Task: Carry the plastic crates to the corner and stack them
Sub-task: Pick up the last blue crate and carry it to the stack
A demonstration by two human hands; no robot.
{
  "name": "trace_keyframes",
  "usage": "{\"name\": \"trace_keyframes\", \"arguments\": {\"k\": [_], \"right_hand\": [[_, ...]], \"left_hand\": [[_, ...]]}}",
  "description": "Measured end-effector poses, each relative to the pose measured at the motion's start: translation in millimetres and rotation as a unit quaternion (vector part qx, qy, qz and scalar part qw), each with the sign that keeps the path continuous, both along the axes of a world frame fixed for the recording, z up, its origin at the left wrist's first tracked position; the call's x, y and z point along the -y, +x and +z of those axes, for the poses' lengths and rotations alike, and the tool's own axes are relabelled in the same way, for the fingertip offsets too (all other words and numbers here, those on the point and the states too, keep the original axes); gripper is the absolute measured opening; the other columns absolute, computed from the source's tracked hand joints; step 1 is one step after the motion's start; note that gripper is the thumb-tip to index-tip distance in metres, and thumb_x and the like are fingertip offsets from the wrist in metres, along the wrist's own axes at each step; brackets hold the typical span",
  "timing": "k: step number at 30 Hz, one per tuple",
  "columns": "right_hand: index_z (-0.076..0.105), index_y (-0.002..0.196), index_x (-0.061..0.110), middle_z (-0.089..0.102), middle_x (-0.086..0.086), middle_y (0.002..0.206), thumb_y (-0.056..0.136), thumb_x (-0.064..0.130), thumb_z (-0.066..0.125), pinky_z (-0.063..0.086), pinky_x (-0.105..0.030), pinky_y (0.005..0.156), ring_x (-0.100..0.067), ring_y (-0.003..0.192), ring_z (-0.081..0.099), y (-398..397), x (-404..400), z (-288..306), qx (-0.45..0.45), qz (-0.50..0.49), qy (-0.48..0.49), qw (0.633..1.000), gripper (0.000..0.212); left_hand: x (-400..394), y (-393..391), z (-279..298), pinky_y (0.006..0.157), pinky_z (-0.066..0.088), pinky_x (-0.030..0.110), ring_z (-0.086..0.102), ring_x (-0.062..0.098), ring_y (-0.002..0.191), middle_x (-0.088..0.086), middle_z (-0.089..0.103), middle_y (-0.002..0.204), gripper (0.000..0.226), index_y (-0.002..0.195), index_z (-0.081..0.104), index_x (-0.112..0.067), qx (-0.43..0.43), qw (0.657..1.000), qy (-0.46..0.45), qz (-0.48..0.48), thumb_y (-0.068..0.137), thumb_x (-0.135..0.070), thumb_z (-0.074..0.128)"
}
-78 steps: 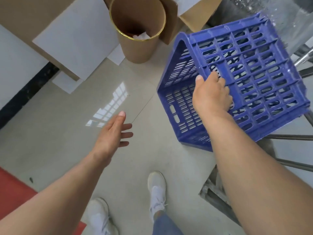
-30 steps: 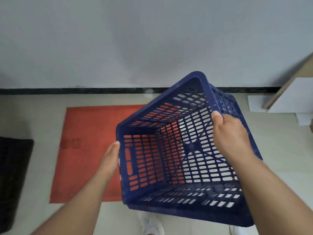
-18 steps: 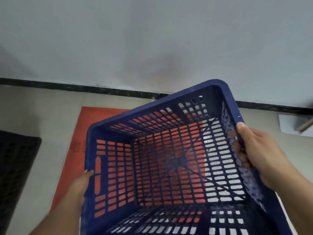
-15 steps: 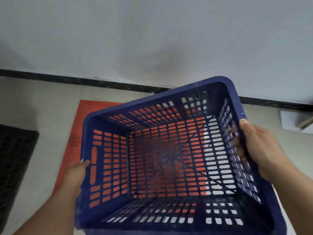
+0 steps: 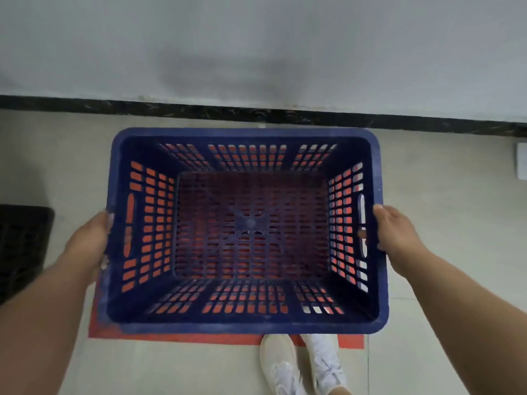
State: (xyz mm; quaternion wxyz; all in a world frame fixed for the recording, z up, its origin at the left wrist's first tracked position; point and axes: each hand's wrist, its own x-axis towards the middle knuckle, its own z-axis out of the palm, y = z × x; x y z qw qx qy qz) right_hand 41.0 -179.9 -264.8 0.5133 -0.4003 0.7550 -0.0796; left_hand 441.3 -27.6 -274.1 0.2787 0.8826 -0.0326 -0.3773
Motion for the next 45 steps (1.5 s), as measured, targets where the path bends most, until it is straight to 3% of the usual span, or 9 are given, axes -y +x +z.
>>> {"name": "trace_keyframes", "arguments": {"k": [2, 6, 11, 13, 21, 26, 31, 36, 45], "right_hand": [[0.056, 0.108, 0.008, 0.066, -0.017, 0.099, 0.101, 0.039, 0.028, 0.052, -0.043, 0.083, -0.031, 0.079, 0.067, -3, -5, -8, -0.019, 0.014, 0.023, 0.999, 0.042], [0.061, 0.106, 0.006, 0.069, -0.021, 0.092, 0.100, 0.038, 0.033, 0.053, -0.048, 0.085, -0.034, 0.083, 0.067, -8, -9, -13, 0.037, -0.047, 0.036, 0.998, 0.043], [0.062, 0.108, 0.007, 0.070, -0.021, 0.095, 0.101, 0.038, 0.030, 0.054, -0.038, 0.071, -0.033, 0.084, 0.068, -4, -25, -20, 0.054, -0.075, 0.028, 0.995, 0.045], [0.059, 0.113, 0.007, 0.070, -0.021, 0.095, 0.102, 0.037, 0.028, 0.053, -0.034, 0.069, -0.032, 0.084, 0.068, 0, -28, -24, 0.076, -0.091, 0.021, 0.993, 0.045], [0.065, 0.100, 0.011, 0.067, -0.009, 0.070, 0.098, 0.029, 0.032, 0.051, -0.036, 0.071, -0.022, 0.063, 0.061, 15, -32, -20, 0.069, -0.172, 0.004, 0.983, 0.038], [0.067, 0.094, 0.012, 0.061, -0.013, 0.070, 0.085, 0.023, 0.034, 0.050, -0.046, 0.070, -0.031, 0.062, 0.054, 15, -35, -34, -0.004, -0.122, -0.047, 0.991, 0.035], [0.063, 0.088, 0.007, 0.058, -0.016, 0.068, 0.082, 0.033, 0.036, 0.048, -0.046, 0.065, -0.032, 0.061, 0.052, 10, -36, -41, 0.005, -0.128, -0.058, 0.990, 0.038], [0.059, 0.093, 0.001, 0.056, -0.015, 0.068, 0.088, 0.029, 0.036, 0.045, -0.043, 0.062, -0.029, 0.058, 0.050, 11, -30, -19, 0.029, -0.131, -0.044, 0.990, 0.037], [0.058, 0.090, 0.005, 0.053, -0.011, 0.064, 0.089, 0.024, 0.037, 0.042, -0.036, 0.056, -0.024, 0.050, 0.045, 24, -25, 97, 0.074, -0.068, -0.034, 0.994, 0.029]], "left_hand": [[2, 1, -11, 0.075, 0.053, 0.048, 0.060, 0.036, 0.073, 0.021, 0.068, 0.085, 0.034, 0.078, 0.064, -0.012, -0.006, 0.998, 0.015, -0.057, 0.082, -0.038, 0.043], [-3, 12, -13, 0.072, 0.047, 0.038, 0.056, 0.029, 0.074, 0.010, 0.066, 0.076, 0.030, 0.094, 0.062, -0.011, -0.053, 0.997, 0.005, -0.060, 0.097, -0.026, 0.036], [-15, 46, -24, 0.100, 0.039, 0.059, 0.062, 0.032, 0.093, 0.013, 0.070, 0.098, 0.048, 0.099, 0.067, -0.020, -0.094, 0.995, 0.012, -0.015, 0.089, -0.058, 0.038], [-20, 53, -31, 0.102, 0.038, 0.050, 0.062, 0.028, 0.097, 0.010, 0.070, 0.105, 0.050, 0.098, 0.065, -0.021, -0.124, 0.992, -0.002, -0.011, 0.091, -0.060, 0.035], [-20, 49, -42, 0.063, 0.058, 0.028, 0.067, 0.015, 0.065, -0.002, 0.071, 0.063, 0.050, 0.096, 0.062, -0.011, -0.174, 0.983, -0.051, -0.041, 0.099, -0.048, 0.029], [-22, 48, -55, 0.044, 0.049, 0.015, 0.059, 0.005, 0.044, -0.006, 0.067, 0.054, 0.048, 0.090, 0.060, -0.012, -0.138, 0.985, -0.103, -0.027, 0.099, -0.048, 0.030], [-18, 36, -54, 0.047, 0.043, 0.025, 0.047, 0.006, 0.035, -0.006, 0.059, 0.045, 0.046, 0.075, 0.059, -0.015, -0.043, 0.994, -0.102, -0.023, 0.097, -0.049, 0.036], [-15, 36, -19, 0.050, 0.044, 0.028, 0.049, 0.018, 0.049, 0.008, 0.058, 0.070, 0.042, 0.086, 0.065, -0.017, -0.040, 0.992, -0.117, 0.005, 0.093, -0.051, 0.042], [-73, 23, 111, 0.043, 0.040, 0.022, 0.047, 0.009, 0.041, -0.007, 0.058, 0.051, 0.039, 0.084, 0.064, -0.020, -0.042, 0.985, -0.124, 0.111, 0.093, -0.051, 0.042]]}}
